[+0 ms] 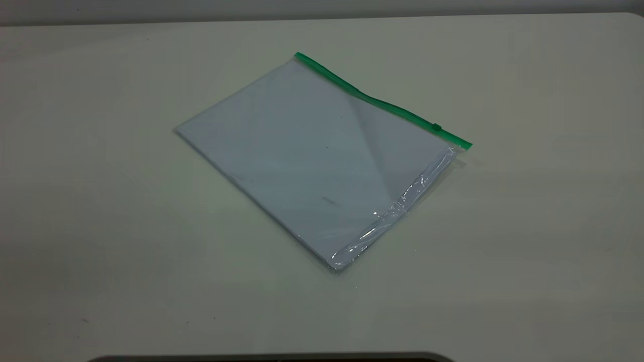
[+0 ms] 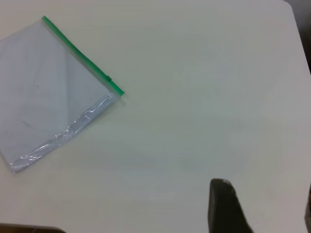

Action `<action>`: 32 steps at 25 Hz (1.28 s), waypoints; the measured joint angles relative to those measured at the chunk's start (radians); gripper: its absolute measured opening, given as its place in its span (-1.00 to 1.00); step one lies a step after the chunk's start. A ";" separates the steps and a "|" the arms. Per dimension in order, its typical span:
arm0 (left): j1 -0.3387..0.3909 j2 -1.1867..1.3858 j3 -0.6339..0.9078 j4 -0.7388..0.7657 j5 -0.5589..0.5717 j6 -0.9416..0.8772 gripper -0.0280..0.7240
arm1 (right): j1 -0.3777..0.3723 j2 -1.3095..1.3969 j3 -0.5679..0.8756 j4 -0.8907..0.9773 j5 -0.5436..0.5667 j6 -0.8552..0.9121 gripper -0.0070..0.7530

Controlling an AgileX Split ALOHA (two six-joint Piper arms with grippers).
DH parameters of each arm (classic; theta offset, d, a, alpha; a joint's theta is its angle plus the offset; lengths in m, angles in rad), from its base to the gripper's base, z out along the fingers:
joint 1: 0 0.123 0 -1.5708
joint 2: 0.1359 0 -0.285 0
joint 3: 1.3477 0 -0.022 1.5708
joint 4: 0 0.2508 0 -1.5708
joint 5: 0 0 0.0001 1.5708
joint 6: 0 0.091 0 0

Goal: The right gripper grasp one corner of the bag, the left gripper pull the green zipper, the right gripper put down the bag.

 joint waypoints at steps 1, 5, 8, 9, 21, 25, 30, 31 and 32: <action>0.000 0.000 0.000 0.000 0.000 -0.004 0.08 | 0.000 0.000 0.000 0.004 -0.001 0.000 0.15; 0.000 0.030 0.000 0.036 -0.003 -0.073 0.08 | 0.000 0.072 0.000 0.055 -0.009 -0.024 0.15; 0.000 0.152 -0.007 0.041 -0.030 -0.125 0.08 | 0.000 0.221 -0.006 0.141 -0.070 -0.095 0.15; 0.000 0.196 -0.010 0.035 -0.048 -0.129 0.08 | 0.000 0.270 -0.006 0.168 -0.111 -0.126 0.15; 0.000 0.832 -0.144 -0.143 -0.391 0.119 0.53 | 0.000 0.989 -0.006 0.699 -0.604 -0.660 0.38; 0.000 0.996 -0.203 -0.222 -0.461 0.250 0.59 | 0.000 1.249 -0.013 1.047 -0.676 -0.988 0.43; 0.002 1.161 -0.254 -0.327 -0.512 0.371 0.59 | 0.000 1.573 -0.075 1.491 -0.688 -1.425 0.43; 0.003 1.184 -0.262 -0.344 -0.520 0.400 0.59 | 0.000 1.627 -0.096 1.547 -0.680 -1.492 0.43; 0.003 1.215 -0.272 -0.367 -0.528 0.426 0.59 | 0.000 1.691 -0.124 1.599 -0.672 -1.541 0.43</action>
